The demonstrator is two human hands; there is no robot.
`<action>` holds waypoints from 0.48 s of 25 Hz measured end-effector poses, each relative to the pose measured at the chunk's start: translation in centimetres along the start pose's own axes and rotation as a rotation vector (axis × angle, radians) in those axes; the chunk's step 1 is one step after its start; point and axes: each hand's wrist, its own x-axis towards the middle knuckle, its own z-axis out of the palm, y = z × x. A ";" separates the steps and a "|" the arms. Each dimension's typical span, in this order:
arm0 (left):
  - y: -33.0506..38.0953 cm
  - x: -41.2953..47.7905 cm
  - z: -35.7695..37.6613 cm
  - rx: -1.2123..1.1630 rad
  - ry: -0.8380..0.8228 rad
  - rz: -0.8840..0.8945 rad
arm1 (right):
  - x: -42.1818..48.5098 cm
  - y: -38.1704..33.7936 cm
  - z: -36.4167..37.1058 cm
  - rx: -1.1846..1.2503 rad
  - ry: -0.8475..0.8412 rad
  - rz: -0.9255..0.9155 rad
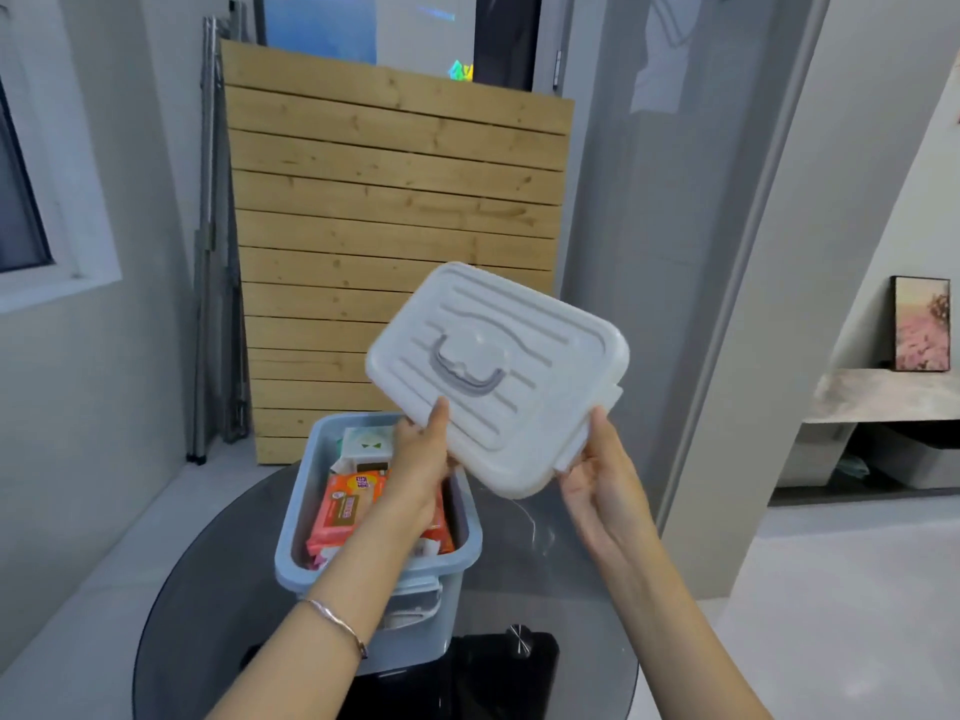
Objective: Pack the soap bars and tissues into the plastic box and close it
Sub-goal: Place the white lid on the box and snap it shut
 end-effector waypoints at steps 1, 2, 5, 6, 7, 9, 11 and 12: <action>0.7 0.4 -1.2 0.028 0.090 0.053 | 0.1 0.4 0.2 -0.040 -0.032 0.018; 1.3 1.0 -2.8 0.079 0.148 0.086 | 0.1 0.8 0.4 -0.086 -0.067 0.045; 2.7 2.2 -7.7 0.243 0.177 0.117 | 0.1 2.8 1.0 -0.335 -0.101 0.161; 2.8 2.5 -9.0 0.295 0.178 0.103 | 0.0 3.9 1.1 -0.459 -0.093 0.180; 2.7 2.8 -10.2 0.340 0.187 0.074 | -0.3 5.0 1.3 -0.571 -0.080 0.190; 2.3 3.1 -12.2 0.413 0.223 -0.007 | -1.1 7.4 1.5 -0.711 -0.045 0.222; 1.3 3.3 -13.9 0.507 0.251 -0.058 | -2.0 9.3 1.6 -0.779 -0.018 0.252; 0.9 3.2 -14.4 0.555 0.258 -0.079 | -2.4 9.8 1.5 -0.784 0.001 0.266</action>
